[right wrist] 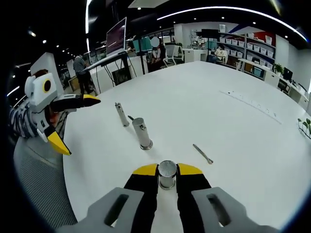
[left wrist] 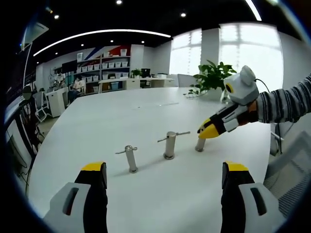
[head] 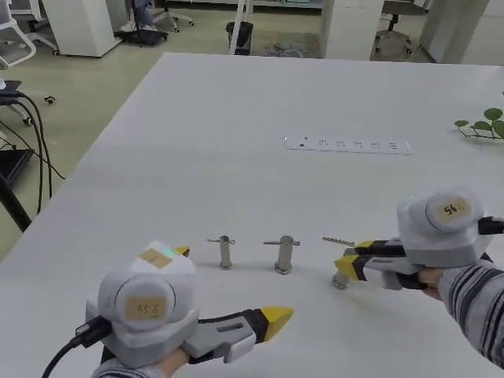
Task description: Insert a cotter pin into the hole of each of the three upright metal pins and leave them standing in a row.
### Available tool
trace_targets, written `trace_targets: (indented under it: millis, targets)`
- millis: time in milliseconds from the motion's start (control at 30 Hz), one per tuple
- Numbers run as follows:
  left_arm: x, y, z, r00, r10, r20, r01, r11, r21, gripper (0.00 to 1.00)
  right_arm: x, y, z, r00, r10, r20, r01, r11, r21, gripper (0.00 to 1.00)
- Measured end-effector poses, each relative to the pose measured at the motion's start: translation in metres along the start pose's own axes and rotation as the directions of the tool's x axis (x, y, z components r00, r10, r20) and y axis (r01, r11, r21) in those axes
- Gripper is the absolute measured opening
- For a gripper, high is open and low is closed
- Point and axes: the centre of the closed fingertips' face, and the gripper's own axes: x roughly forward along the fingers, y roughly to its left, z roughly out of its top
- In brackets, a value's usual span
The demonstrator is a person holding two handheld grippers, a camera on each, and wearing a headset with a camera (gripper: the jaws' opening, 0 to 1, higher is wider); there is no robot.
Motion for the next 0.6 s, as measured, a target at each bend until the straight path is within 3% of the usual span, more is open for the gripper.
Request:
trace_targets:
  millis: [600]
  targets:
    - [-0.002, -0.003, 0.0, 1.0, -0.009, -0.003, 0.009, 1.0, 0.011, 0.98, 0.008, 0.038, 0.001, 0.9978, 0.065, 0.007, -0.065, 0.996, -0.067, 0.09]
